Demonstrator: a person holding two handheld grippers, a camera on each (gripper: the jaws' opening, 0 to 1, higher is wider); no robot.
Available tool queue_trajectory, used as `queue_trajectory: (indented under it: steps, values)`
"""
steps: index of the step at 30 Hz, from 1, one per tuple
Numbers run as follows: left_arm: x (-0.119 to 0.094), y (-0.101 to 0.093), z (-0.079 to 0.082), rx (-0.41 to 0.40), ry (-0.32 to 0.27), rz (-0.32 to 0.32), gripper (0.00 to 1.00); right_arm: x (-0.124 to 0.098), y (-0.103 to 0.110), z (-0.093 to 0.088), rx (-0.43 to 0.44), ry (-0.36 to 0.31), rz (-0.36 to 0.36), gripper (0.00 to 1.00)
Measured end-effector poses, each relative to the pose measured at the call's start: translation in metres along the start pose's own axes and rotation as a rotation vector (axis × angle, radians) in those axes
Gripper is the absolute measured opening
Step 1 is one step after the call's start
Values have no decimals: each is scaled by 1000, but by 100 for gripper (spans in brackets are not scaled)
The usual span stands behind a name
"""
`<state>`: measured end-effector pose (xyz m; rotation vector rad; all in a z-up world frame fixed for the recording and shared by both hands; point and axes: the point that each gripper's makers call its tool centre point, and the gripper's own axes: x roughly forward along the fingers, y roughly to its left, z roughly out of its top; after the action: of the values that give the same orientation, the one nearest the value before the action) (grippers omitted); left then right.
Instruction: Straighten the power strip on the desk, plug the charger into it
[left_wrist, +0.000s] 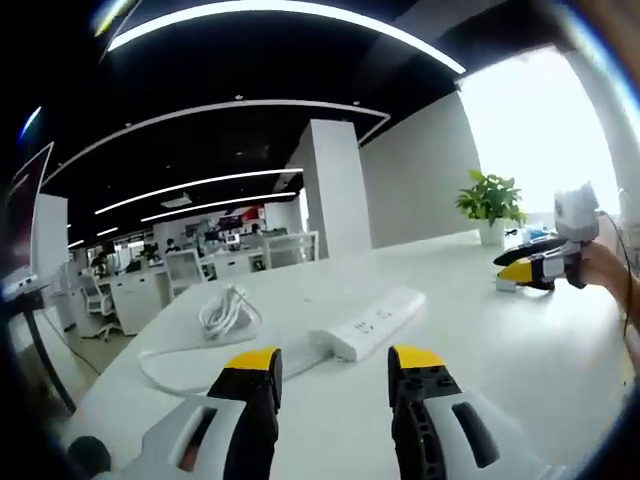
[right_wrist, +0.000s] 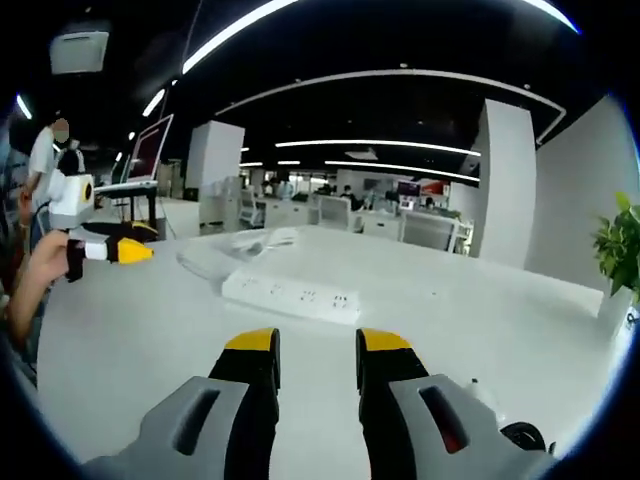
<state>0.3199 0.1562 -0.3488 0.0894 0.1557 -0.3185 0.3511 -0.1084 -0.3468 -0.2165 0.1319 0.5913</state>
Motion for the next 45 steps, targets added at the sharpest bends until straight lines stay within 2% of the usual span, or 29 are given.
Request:
queue_trajectory:
  steps: [9, 13, 20, 24, 28, 32, 40, 45]
  values:
    - [18, -2, -4, 12, 42, -24, 43, 21, -2, 0, -15, 18, 34, 29]
    - [28, -3, -6, 19, 64, -35, 42, 33, -8, -5, -45, 43, 40, 29]
    - [43, -8, -7, 26, 93, -66, 41, 48, -16, -9, -34, 67, 57, 29]
    - [49, -12, -7, 25, 122, -90, 40, 56, -21, -13, -55, 82, 59, 29]
    - [57, -14, -4, 31, 130, -104, 40, 64, -26, -17, -59, 95, 69, 28]
    - [64, -15, -2, 29, 139, -114, 39, 75, -30, -22, -25, 105, 94, 27]
    - [78, -9, 3, 12, 142, -104, 38, 95, -33, -25, -31, 111, 129, 26]
    - [87, -13, -2, -6, 141, -127, 38, 107, -35, -30, -25, 123, 149, 26]
